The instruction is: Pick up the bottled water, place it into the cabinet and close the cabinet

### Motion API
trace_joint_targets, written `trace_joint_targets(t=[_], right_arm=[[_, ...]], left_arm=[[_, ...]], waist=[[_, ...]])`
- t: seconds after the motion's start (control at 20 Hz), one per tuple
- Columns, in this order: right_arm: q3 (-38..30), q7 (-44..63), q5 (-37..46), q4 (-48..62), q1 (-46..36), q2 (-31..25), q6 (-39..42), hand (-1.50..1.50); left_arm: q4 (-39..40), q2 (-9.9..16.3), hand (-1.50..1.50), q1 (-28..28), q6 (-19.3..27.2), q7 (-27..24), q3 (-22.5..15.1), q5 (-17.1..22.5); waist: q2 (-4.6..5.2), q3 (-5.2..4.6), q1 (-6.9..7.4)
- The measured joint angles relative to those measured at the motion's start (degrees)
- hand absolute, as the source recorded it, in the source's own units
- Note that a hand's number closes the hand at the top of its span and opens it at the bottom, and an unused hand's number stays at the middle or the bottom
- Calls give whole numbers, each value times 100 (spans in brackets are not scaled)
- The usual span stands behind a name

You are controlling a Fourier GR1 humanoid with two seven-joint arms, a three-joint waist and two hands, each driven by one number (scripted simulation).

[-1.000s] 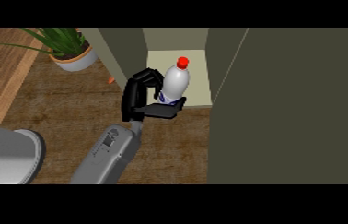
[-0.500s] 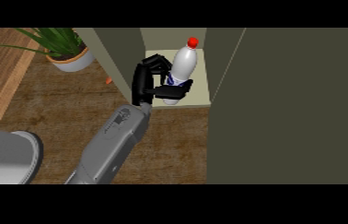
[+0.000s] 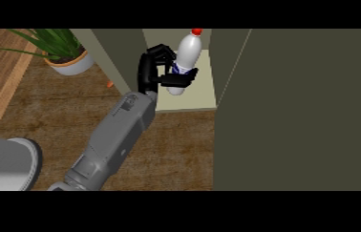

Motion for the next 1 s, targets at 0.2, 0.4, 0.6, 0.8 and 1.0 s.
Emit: trace_joint_targets(t=[0.2, 0.4, 0.6, 0.8, 1.0], right_arm=[[-55, -10, -55, 36, -71, -90, 42, -150], [-42, -44, -96, 62, -81, -66, 76, -150], [80, -71, -125, 71, -98, -20, 115, -150], [89, -107, -150, 91, -120, -25, 169, -150], [10, -77, -192, 94, -161, -139, 157, -150]], left_arm=[[610, -6, 150, -497, 129, -179, 150, 2], [1191, -5, -150, -863, 195, -357, 254, -85], [1666, 16, -150, -1191, 249, -435, 300, -177], [2050, 86, -150, -1384, 197, -525, 374, -216], [2317, 95, -150, -1600, 209, -549, 443, -252]], waist=[[20, 1, -51], [32, 2, -84], [46, 2, -123], [61, 2, -147], [73, 0, -149]])
